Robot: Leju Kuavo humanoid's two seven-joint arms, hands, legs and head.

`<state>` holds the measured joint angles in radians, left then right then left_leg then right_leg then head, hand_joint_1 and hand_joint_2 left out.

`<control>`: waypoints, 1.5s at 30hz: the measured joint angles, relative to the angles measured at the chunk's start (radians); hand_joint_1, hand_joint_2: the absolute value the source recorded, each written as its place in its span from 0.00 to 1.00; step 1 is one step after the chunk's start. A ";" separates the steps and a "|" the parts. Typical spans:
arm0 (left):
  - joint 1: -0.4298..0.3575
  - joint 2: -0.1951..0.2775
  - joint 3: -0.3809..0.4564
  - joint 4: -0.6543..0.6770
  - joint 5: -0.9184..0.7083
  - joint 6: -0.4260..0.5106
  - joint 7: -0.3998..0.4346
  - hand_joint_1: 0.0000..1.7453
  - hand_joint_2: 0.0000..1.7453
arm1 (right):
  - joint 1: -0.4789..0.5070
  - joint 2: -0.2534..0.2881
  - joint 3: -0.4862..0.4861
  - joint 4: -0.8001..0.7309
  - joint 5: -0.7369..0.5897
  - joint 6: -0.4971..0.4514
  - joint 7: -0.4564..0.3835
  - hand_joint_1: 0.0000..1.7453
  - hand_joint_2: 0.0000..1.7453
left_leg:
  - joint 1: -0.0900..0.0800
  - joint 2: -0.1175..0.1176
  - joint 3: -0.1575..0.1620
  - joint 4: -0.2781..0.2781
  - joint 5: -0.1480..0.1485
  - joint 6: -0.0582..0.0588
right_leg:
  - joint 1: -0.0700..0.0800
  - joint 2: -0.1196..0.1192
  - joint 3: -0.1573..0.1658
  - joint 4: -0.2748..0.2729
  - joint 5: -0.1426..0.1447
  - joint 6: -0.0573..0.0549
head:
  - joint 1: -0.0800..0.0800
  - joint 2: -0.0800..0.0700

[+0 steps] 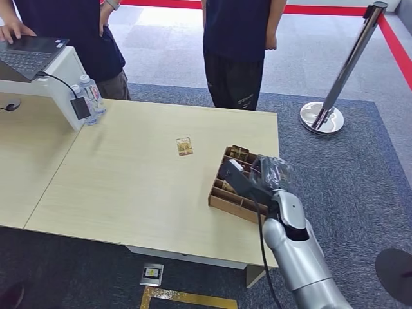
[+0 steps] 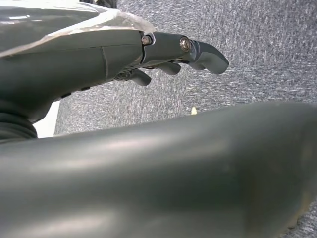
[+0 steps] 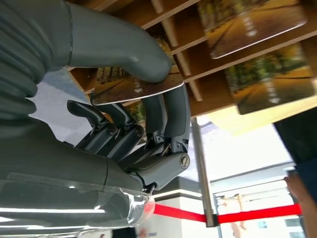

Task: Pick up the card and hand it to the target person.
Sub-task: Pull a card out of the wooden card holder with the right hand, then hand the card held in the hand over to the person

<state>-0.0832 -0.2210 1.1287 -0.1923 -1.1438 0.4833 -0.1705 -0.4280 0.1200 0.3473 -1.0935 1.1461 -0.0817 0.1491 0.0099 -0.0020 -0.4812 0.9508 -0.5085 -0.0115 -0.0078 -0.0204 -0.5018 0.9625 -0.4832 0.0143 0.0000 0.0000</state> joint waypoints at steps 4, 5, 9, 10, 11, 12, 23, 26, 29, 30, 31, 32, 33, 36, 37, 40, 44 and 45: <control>0.000 0.000 0.000 0.000 -0.004 0.000 0.000 0.00 0.00 | 0.001 -0.006 0.021 -0.068 -0.063 0.024 -0.044 1.00 1.00 | 0.000 0.000 0.000 0.000 0.000 0.000 | 0.000 0.000 0.000 0.000 0.000 0.000 | 0.000 0.000; 0.001 0.000 0.000 0.000 -0.005 0.000 0.000 0.00 0.00 | -0.001 -0.009 0.027 -0.084 -0.076 0.028 -0.054 1.00 1.00 | 0.000 0.000 0.000 0.000 0.000 0.000 | 0.000 0.000 0.000 0.000 0.000 0.000 | 0.000 0.000; 0.001 0.001 0.000 0.000 -0.008 0.000 0.000 0.00 0.00 | -0.012 -0.020 0.044 -0.138 -0.108 0.038 -0.074 1.00 1.00 | 0.000 0.000 -0.001 0.000 0.000 0.000 | 0.000 0.000 0.000 0.000 0.000 0.000 | 0.000 0.000; 0.001 0.001 0.000 0.000 -0.008 0.000 0.000 0.00 0.00 | -0.016 -0.022 0.048 -0.148 -0.113 0.041 -0.078 1.00 1.00 | 0.000 0.000 -0.001 0.000 0.000 0.000 | 0.000 0.000 0.000 0.000 0.000 0.000 | 0.000 0.000; 0.001 0.001 0.000 0.000 -0.009 0.000 0.000 0.00 0.00 | -0.020 -0.025 0.051 -0.157 -0.118 0.042 -0.082 1.00 1.00 | 0.000 0.000 -0.001 0.000 0.000 0.000 | 0.000 0.000 0.000 0.000 0.000 0.000 | 0.000 0.000; 0.001 0.002 0.000 0.000 -0.010 0.000 0.000 0.00 0.00 | -0.024 -0.027 0.056 -0.166 -0.124 0.044 -0.086 1.00 1.00 | 0.000 0.000 -0.001 0.000 0.000 0.000 | 0.000 0.000 0.000 0.000 0.000 0.000 | 0.000 0.000; 0.000 0.002 -0.002 0.000 -0.037 0.002 0.015 0.00 0.00 | -0.167 -0.004 0.097 -0.163 -0.243 0.064 -0.129 1.00 1.00 | 0.000 0.000 -0.001 0.000 0.000 0.000 | 0.000 0.000 -0.001 0.001 0.000 0.000 | 0.000 0.000; -0.002 0.002 -0.008 0.000 -0.048 0.002 0.020 0.00 0.00 | -0.244 0.028 0.109 -0.093 -0.248 0.037 -0.151 1.00 1.00 | 0.000 0.000 -0.001 0.000 0.001 0.000 | 0.000 0.000 -0.001 0.002 0.000 0.000 | 0.000 0.000; -0.003 0.002 -0.017 0.000 -0.052 0.002 0.022 0.00 0.00 | -0.322 0.066 0.116 0.003 -0.232 -0.026 -0.185 1.00 1.00 | 0.000 0.000 -0.001 0.000 0.002 0.000 | 0.000 0.000 -0.001 0.002 0.001 0.000 | 0.000 0.000; -0.003 0.002 -0.020 0.000 -0.052 0.002 0.023 0.00 0.00 | -0.346 0.079 0.117 0.038 -0.225 -0.051 -0.197 1.00 1.00 | 0.000 0.000 -0.001 0.000 0.002 0.000 | 0.000 0.000 -0.001 0.002 0.001 0.000 | 0.000 0.000; -0.004 0.002 -0.022 0.000 -0.053 0.004 0.023 0.00 0.00 | -0.367 0.092 0.118 0.073 -0.219 -0.074 -0.209 1.00 1.00 | 0.000 0.000 -0.001 0.000 0.002 0.000 | 0.000 0.000 -0.001 0.002 0.001 0.000 | 0.000 0.000; -0.004 0.002 -0.024 0.000 -0.054 0.005 0.024 0.00 0.00 | -0.387 0.104 0.120 0.107 -0.212 -0.095 -0.217 1.00 1.00 | 0.000 0.000 -0.001 0.000 0.002 0.000 | 0.000 0.000 -0.001 0.002 0.001 0.000 | 0.000 0.000; -0.004 0.002 -0.025 0.001 -0.055 0.007 0.025 0.00 0.00 | -0.405 0.115 0.121 0.138 -0.204 -0.115 -0.223 1.00 1.00 | 0.000 0.000 -0.001 0.000 0.002 0.000 | 0.000 0.000 -0.001 0.002 0.001 0.000 | 0.000 0.000; -0.005 0.001 -0.027 0.001 -0.056 0.011 0.030 0.00 0.00 | -0.456 0.146 0.122 0.235 -0.170 -0.181 -0.231 1.00 1.00 | 0.000 0.000 -0.001 0.000 0.002 0.000 | 0.000 0.000 -0.001 0.002 0.001 0.000 | 0.000 0.000; -0.005 0.001 -0.027 0.001 -0.056 0.012 0.032 0.00 0.00 | -0.472 0.156 0.122 0.269 -0.156 -0.204 -0.230 1.00 1.00 | 0.000 0.000 -0.001 0.000 0.002 0.000 | 0.000 0.000 -0.002 0.002 0.001 -0.001 | 0.000 0.000; -0.005 0.000 -0.027 0.001 -0.056 0.016 0.034 0.00 0.00 | -0.514 0.179 0.123 0.357 -0.118 -0.257 -0.218 1.00 1.00 | 0.000 0.000 -0.001 0.000 0.002 0.000 | 0.000 0.000 -0.002 0.002 0.001 -0.001 | 0.000 0.000; -0.005 0.000 -0.027 0.001 -0.056 0.022 0.035 0.00 0.00 | -0.558 0.198 0.123 0.459 -0.085 -0.300 -0.200 1.00 1.00 | 0.000 0.000 -0.001 0.000 0.002 0.000 | 0.000 0.000 -0.002 0.002 0.001 -0.001 | 0.000 0.000; -0.005 0.000 -0.027 0.001 -0.055 0.024 0.035 0.00 0.00 | -0.567 0.201 0.123 0.480 -0.081 -0.306 -0.196 1.00 1.00 | 0.000 0.000 -0.001 0.000 0.002 0.000 | 0.000 0.000 -0.002 0.002 0.001 -0.001 | 0.000 0.000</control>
<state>-0.0881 -0.2210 1.1017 -0.1910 -1.1984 0.5071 -0.1352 -0.9947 0.3211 0.4700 -0.6131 1.0649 -0.3873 -0.0473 0.0099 -0.0017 -0.4825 0.9508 -0.5068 -0.0119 -0.0078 -0.0204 -0.5034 0.9645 -0.4822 0.0137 -0.0001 0.0000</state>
